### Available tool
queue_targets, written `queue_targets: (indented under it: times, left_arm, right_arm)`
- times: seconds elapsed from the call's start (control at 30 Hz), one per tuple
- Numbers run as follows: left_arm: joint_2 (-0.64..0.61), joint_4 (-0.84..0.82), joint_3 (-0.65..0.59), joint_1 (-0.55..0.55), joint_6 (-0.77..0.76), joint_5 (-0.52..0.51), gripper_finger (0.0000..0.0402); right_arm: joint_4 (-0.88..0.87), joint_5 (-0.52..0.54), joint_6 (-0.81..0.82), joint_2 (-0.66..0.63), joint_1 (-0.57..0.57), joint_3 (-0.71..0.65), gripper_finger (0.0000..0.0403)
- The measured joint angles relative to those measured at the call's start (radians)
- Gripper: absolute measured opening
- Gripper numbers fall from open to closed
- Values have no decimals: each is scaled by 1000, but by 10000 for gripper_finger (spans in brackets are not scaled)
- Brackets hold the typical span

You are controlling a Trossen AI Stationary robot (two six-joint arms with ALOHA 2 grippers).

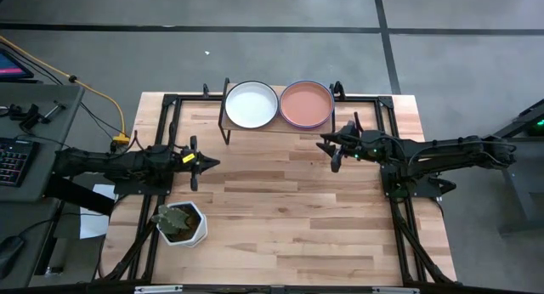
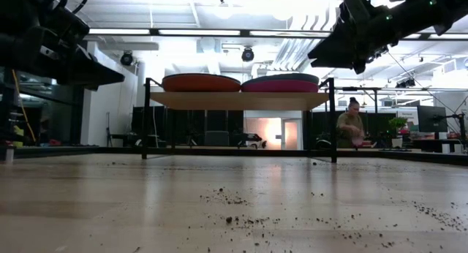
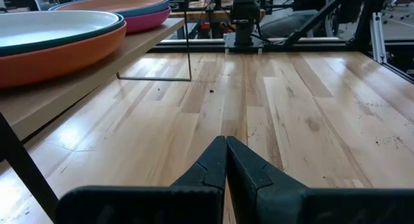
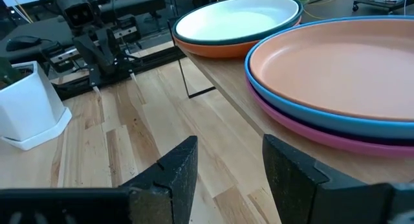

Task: Place and stack plates onto a shelf
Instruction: Return to Home Position

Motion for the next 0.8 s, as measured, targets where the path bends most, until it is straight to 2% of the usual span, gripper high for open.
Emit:
queue_targets:
  times: [0.23, 0.63, 0.8]
  left_arm:
    - [-41, 1, 0, -3, 0, -1, 0]
    - [-217, 3, 0, -2, 0, -1, 0]
    - [-215, 9, 0, -3, 0, -3, 1]
  right_arm:
    - [21, 0, -19, 0, 0, 0, 156]
    - [19, 0, -26, 0, 0, 0, 156]
    - [19, 0, -27, 0, 0, 0, 156]
